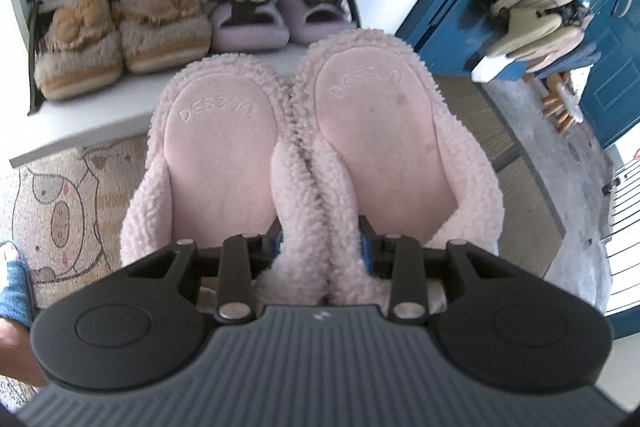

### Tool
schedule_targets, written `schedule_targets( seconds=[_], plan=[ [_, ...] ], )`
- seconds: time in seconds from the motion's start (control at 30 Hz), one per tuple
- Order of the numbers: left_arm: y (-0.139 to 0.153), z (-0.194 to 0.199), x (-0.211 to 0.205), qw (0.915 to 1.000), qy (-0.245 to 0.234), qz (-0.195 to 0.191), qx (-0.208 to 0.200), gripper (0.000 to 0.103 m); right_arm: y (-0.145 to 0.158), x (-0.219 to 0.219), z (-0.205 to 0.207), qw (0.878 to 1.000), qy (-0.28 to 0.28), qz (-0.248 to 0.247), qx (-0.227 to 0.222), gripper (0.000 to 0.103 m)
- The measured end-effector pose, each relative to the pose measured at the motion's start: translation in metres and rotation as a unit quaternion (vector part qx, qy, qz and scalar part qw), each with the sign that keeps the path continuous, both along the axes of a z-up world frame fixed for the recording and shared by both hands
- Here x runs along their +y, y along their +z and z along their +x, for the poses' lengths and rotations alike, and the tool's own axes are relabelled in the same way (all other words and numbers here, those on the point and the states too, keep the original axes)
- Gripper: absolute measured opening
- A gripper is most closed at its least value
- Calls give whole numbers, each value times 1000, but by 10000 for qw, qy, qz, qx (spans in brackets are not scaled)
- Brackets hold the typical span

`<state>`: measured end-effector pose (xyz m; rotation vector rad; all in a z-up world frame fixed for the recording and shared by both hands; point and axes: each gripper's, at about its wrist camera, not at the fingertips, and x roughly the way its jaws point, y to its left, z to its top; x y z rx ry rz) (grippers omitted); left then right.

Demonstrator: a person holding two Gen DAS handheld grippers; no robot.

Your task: Organize scattered shoes

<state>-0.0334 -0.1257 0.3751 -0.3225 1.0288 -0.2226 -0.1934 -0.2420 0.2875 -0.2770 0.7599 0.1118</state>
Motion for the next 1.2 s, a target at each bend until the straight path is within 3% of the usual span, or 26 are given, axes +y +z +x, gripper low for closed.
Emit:
schedule_targets(
  seconds=[0.63,0.93,1.2],
  plan=[
    [107,-34,11,9944,-83,-171,-1035,32,84,12,-26,9952,-157,-64,-968,95],
    [133,-54,15,9913,-100,-161,-1301,33,110,15,-42,9922,-174,-89,-1233,95],
    [175,-68,29,9849,7,-193,-1723,33,143,21,-46,9857,-44,-163,-1675,95]
  ],
)
